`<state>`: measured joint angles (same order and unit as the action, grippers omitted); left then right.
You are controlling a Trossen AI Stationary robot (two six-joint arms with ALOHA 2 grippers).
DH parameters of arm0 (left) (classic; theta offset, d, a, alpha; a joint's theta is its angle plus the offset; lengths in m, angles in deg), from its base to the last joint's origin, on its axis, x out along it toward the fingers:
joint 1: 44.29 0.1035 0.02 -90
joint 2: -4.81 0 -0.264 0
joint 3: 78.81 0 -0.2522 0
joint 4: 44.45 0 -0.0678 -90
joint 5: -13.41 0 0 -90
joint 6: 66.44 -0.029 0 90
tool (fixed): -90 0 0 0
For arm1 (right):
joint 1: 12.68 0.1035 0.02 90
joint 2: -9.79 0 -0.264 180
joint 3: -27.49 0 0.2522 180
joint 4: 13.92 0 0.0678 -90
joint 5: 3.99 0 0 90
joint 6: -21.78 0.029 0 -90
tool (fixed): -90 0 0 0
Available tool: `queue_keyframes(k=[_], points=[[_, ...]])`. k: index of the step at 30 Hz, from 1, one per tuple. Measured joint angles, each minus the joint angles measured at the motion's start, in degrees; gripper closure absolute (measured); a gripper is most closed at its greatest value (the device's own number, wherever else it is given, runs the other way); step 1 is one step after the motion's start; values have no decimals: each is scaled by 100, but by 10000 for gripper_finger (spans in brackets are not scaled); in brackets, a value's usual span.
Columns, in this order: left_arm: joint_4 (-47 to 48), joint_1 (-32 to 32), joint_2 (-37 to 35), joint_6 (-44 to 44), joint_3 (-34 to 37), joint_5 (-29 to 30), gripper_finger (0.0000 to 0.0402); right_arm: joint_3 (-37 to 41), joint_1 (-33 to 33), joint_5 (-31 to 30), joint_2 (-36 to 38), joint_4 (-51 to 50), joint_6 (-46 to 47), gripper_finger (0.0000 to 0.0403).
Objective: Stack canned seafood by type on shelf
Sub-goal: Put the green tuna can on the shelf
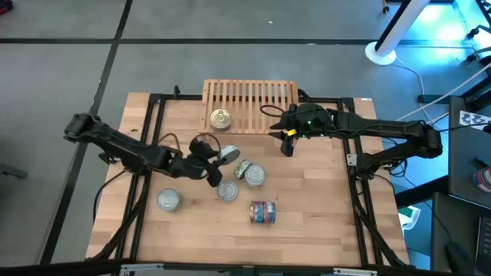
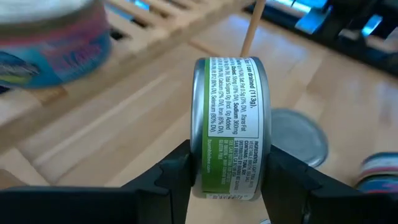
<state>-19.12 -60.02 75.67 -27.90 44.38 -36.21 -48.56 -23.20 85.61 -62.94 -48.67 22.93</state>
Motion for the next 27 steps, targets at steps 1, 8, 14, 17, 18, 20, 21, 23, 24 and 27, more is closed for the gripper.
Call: queue_keyframes(k=[1, 8, 14, 17, 18, 20, 21, 23, 24, 27], points=[[-1, 0, -131, -9, 0, -2, 252, 0, 0, -2, 0, 4, 2, 288], [-600, -2, -790, -12, 0, -28, 253, 0, 1, -2, 0, 64, -17, 288], [-2307, 67, -739, 46, -7, -236, 251, 0, 2, -4, 0, 264, -305, 288], [-2874, 175, -576, 476, -7, -234, 251, 0, 2, -3, 0, 438, -438, 288], [-2960, 214, -510, 713, -7, -234, 251, 0, 2, -6, 0, 483, -525, 288], [-3073, 291, -344, 1250, -7, -253, 251, 0, 2, -7, 0, 524, -762, 288], [-3065, 328, -257, 1577, -7, -295, 251, 0, 2, -9, 8, 536, -888, 288], [-3071, 386, -27, 2321, -7, -354, 250, 0, 2, -51, 17, 583, -1116, 288], [-3061, 415, 92, 2672, -7, -383, 250, 0, 2, -75, 17, 622, -1256, 288], [-3208, 508, 495, 3425, -7, -387, 250, 0, 2, -194, 17, 709, -1608, 288]])
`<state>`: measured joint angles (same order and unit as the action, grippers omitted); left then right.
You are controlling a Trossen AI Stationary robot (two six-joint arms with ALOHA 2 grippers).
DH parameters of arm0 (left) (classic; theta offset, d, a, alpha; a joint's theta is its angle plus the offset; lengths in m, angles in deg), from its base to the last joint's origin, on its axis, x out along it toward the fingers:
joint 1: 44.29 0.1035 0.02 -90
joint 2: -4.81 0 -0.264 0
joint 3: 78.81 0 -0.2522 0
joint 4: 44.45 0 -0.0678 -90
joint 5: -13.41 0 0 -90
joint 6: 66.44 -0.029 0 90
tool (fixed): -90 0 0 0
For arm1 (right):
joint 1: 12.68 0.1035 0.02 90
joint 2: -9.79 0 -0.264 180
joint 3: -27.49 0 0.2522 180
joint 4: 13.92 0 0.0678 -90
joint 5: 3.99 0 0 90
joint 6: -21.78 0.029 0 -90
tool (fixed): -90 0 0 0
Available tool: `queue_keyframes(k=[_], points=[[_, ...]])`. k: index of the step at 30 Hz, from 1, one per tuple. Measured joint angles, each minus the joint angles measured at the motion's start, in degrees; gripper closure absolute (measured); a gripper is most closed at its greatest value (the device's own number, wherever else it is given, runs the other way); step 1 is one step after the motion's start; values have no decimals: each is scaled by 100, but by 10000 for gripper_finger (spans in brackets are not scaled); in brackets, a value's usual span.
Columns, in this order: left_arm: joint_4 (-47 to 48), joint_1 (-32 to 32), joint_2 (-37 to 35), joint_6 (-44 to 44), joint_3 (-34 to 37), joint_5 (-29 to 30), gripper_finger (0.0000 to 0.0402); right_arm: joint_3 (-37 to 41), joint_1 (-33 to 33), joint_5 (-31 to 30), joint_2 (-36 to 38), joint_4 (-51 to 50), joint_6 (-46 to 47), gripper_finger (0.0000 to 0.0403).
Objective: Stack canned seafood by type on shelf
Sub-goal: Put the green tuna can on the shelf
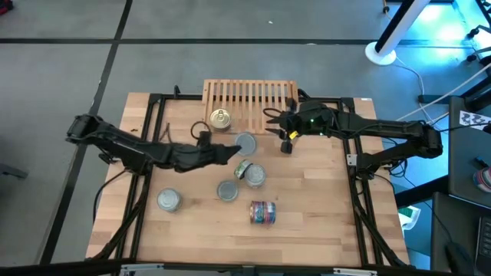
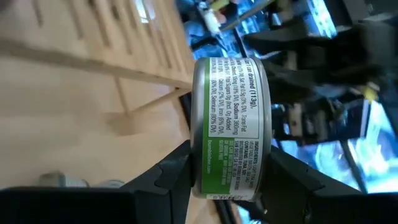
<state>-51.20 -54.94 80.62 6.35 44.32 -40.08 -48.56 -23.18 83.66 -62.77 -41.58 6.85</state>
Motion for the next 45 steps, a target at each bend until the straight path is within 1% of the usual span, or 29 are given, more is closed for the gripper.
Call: queue_keyframes(k=[4, 7, 14, 17, 20, 29, 33, 38, 43, 45], points=[[-770, 152, 523, 704, 0, 21, 250, 0, 0, -179, 4, 60, -540, 288], [-1287, 260, 874, 968, 0, 24, 250, 0, 0, -219, 4, 58, -886, 288], [-1934, 517, 1551, 1819, 4, 192, 250, 0, 0, -216, 4, 52, -1359, 288], [-2191, 607, 1709, 1890, 4, 192, 250, 0, 7, -191, 4, 43, -1424, 288], [-2256, 692, 1753, 1901, 4, 198, 250, 0, 7, 142, 4, 28, -1430, 288], [-2214, 873, 1751, 1895, 4, 285, 250, 4, 7, 1645, 4, -200, -1399, 288], [-2215, 964, 1751, 1885, 4, 287, 250, 7, 7, 2134, -40, -287, -1393, 288], [-2204, 1054, 1751, 1878, 4, 297, 250, 13, 79, 2444, -231, -282, -1389, 288], [-2171, 1099, 1751, 1839, 4, 295, 250, 13, 248, 2376, -503, -137, -1390, 288], [-2158, 1114, 1751, 1837, 4, 293, 249, 13, 323, 2221, -644, 48, -1382, 288]])
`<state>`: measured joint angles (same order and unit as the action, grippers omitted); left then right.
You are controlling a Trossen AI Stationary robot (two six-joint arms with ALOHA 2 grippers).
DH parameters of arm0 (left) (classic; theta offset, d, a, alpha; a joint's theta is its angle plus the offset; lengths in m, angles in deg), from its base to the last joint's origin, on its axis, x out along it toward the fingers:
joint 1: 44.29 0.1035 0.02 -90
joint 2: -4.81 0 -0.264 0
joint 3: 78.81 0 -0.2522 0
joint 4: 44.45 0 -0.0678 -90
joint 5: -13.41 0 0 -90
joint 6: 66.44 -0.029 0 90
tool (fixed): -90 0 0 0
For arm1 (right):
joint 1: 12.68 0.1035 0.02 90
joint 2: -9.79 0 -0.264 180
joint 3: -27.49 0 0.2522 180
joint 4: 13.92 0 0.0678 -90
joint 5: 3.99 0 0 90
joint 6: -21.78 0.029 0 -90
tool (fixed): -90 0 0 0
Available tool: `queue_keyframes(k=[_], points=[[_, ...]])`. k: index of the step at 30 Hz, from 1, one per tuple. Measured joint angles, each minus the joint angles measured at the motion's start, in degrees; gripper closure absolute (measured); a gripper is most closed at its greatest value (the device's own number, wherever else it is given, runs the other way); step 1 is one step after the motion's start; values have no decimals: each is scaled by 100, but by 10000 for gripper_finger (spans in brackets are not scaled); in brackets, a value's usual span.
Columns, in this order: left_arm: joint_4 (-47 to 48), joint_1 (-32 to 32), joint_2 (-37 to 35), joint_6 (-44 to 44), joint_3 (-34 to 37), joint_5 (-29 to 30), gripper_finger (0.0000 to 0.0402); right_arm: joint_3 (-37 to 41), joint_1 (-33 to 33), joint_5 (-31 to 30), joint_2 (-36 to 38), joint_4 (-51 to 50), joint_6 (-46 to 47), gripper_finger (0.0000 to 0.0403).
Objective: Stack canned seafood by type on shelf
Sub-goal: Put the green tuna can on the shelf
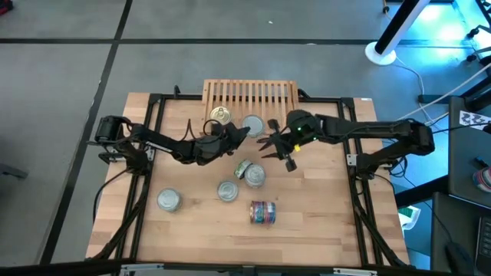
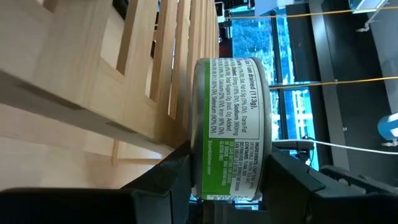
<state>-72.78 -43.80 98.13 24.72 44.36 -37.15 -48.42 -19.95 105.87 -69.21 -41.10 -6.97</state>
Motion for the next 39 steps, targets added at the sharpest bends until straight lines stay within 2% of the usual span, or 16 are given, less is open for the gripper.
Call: queue_keyframes(k=[4, 17, 26, 39], points=[[-7, 2, 0, 0, 0, 0, 249, 0, 69, -665, -294, 338, 6, 288], [-7, 7, 0, -177, 2, -102, 249, 0, 57, -2242, -819, 762, 12, 288], [-11, 44, -4, -409, 4, -375, 248, 0, 57, -2342, -822, 712, 17, 288], [69, 79, -15, -459, 2, -456, 248, 0, 55, -2286, -822, 716, 19, 288]])
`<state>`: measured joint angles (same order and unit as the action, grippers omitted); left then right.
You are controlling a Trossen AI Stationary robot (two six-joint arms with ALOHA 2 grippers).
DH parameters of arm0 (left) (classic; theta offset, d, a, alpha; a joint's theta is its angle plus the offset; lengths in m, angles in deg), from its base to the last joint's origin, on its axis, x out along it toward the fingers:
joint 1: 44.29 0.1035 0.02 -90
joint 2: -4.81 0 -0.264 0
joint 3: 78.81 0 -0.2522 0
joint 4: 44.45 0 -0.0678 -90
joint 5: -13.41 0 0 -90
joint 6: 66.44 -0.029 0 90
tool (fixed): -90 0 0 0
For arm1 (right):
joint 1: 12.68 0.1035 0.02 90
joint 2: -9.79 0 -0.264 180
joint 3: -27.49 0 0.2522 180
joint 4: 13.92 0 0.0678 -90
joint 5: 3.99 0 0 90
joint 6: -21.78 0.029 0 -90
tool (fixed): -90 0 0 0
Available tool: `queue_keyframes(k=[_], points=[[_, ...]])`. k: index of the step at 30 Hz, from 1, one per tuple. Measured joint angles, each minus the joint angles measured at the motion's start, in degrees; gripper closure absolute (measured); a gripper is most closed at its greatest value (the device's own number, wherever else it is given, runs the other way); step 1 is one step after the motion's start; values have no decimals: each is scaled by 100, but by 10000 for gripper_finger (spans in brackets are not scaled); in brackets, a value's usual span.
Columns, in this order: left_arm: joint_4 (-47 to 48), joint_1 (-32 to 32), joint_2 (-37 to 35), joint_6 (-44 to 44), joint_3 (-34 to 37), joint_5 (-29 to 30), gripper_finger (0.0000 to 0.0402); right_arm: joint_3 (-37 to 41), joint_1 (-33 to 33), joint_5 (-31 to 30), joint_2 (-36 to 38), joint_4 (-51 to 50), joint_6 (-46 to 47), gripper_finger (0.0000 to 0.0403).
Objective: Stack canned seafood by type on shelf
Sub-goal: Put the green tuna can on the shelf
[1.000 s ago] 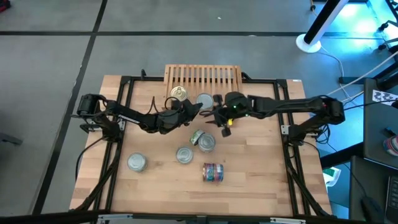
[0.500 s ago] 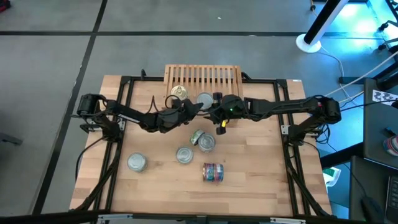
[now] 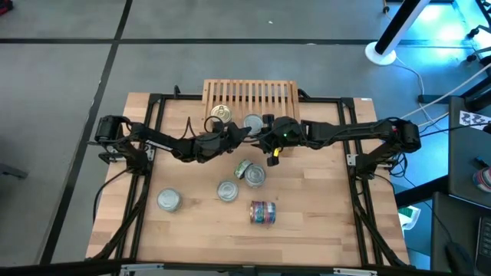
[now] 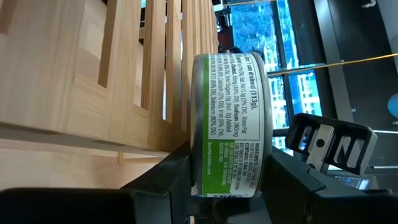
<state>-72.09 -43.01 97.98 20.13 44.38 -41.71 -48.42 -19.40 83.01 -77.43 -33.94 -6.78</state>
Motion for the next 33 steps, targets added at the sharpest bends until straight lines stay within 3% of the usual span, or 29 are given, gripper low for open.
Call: queue_keyframes(k=[8, 19, 33], points=[[35, 0, 0, -110, 0, -131, 241, 2, 0, -3, 0, -6, 0, 288], [32, -21, 11, 80, 0, -356, 133, 0, -15, -47, 7, 2, -6, 288], [-173, 187, 11, 491, 0, -358, 125, 0, -9, 147, 7, -17, -21, 288]])
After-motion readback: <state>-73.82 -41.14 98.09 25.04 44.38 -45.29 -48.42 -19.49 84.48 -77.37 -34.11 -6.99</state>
